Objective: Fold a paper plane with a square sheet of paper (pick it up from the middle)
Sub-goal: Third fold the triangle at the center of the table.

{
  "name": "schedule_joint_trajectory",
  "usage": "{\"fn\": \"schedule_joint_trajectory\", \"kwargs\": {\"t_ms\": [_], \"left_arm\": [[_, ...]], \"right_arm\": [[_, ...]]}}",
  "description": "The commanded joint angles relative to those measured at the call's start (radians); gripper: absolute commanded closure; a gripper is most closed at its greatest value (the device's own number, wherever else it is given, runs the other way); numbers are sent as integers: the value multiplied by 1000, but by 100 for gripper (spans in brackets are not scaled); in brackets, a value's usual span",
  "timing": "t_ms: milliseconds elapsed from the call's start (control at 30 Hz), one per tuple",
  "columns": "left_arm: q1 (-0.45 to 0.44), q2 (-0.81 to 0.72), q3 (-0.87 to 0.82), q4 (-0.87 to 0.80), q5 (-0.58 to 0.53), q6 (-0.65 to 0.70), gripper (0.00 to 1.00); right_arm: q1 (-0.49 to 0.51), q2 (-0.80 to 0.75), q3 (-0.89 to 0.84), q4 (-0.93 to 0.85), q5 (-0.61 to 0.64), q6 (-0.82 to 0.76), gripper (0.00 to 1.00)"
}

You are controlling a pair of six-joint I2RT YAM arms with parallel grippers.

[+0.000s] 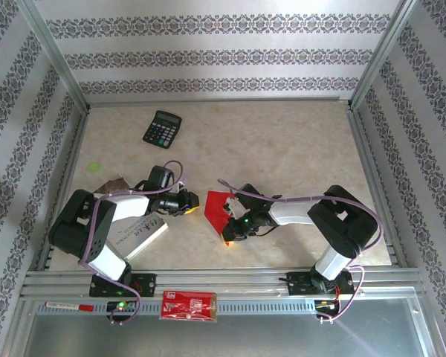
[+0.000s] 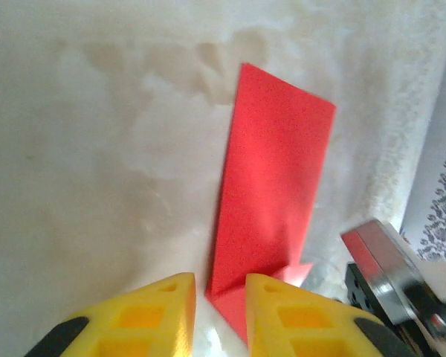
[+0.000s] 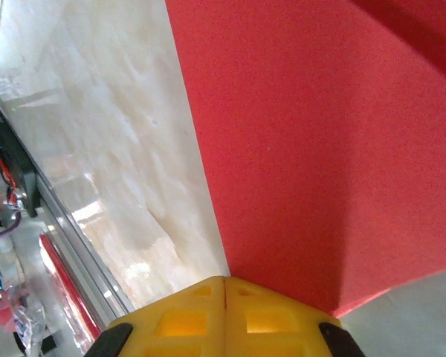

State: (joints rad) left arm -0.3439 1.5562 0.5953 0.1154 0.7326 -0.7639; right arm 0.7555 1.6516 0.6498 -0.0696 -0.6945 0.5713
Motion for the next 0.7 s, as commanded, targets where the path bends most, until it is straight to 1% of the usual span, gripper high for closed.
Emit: {"fn": "schedule_joint_trajectory", "kwargs": {"t_ms": [0,67,133,167,233,267,333,400,533,633,667], "left_arm": [[8,-75,-45,-28,13,1,71],[6,-112,-73,-20,15,-11,66],[3,-146,-95,-3,21,-21,57],[2,-160,-108,13,27,-34,52],[-1,-174,-128,56,39,-62,44],[-4,-178,-138,85,46,-82,40],[-13,-178,-142,118,57,-104,35],[-31,-174,-137,121,54,-112,32],[-56,-160,-124,103,50,-112,31],[-77,-133,-107,85,39,-108,32],[-84,-119,-94,73,35,-105,34]], "right_arm": [[-12,-61,-32,-108,63,-17,98],[-20,-120,-18,-69,39,11,94],[-40,-167,-7,-41,40,32,88],[-51,-188,3,-43,60,37,85],[-70,-208,24,-68,109,40,83],[-77,-212,39,-90,139,42,80],[-81,-207,66,-129,210,40,77],[-80,-189,85,-146,244,39,77],[-77,-143,105,-151,274,38,80],[-76,-100,116,-157,289,29,83],[-78,-83,121,-165,294,25,84]]}}
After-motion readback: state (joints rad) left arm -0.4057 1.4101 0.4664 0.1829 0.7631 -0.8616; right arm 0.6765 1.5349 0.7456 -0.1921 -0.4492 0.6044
